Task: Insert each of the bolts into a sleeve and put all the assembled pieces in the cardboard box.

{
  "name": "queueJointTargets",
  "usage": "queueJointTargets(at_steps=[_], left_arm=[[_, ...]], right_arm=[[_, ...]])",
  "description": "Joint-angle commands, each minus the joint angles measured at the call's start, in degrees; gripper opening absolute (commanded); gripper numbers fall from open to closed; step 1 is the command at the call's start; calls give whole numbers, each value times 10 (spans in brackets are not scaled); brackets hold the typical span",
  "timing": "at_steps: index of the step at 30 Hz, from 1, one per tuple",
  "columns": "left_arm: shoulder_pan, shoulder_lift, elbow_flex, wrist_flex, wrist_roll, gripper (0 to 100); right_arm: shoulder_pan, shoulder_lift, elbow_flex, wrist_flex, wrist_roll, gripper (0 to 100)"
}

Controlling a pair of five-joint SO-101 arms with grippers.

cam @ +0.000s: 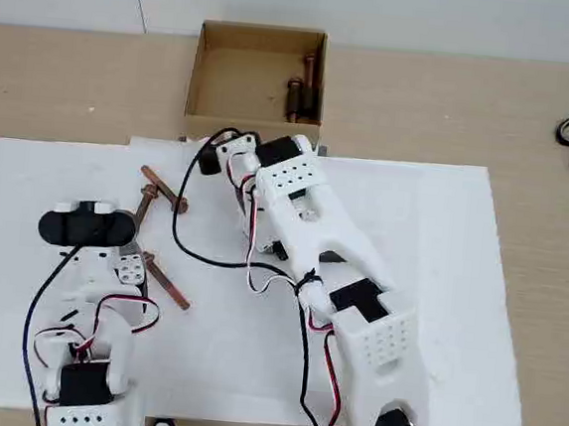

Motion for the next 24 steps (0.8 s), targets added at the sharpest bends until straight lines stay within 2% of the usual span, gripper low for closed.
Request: queueJointTargets(at_steps=[1,6,15,24], left_arm=[[0,-5,-2,-12,2,6],[0,-5,-2,-12,2,6],[31,-5,-2,-3,3,6],[32,-5,-11,-14,2,13]], right_arm=[[-8,15,-1,-17,-6,6],[-6,-3,-18,-9,-6,4],[5,-145,-97,83,17,3],[117,-298,-113,106,43,3]])
